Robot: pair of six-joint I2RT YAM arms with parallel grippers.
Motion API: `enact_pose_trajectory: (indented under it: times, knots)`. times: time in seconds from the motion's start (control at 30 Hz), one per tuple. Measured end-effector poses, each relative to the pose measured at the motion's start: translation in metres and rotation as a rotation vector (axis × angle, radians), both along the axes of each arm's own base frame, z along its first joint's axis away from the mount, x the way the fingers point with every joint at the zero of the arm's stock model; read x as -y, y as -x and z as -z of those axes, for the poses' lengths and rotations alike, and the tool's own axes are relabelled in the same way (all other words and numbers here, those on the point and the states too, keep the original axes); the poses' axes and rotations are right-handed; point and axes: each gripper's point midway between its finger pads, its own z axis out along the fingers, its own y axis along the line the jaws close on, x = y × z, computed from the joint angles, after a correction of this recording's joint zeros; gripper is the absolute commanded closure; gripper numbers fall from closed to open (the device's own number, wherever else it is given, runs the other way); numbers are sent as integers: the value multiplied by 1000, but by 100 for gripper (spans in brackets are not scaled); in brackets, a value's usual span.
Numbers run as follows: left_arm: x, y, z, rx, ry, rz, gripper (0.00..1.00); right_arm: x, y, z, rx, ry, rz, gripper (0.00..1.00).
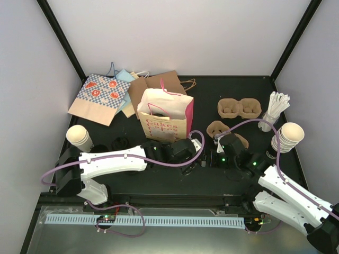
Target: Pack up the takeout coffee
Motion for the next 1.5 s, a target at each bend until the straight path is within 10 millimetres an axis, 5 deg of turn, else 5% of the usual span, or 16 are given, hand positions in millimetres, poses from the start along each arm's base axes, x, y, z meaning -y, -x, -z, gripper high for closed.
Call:
enact_pose_trajectory:
  times: [1.5]
  knots:
    - [-3,1,21,-7,-39,11,26,-3,1,21,-69,37,-32,9]
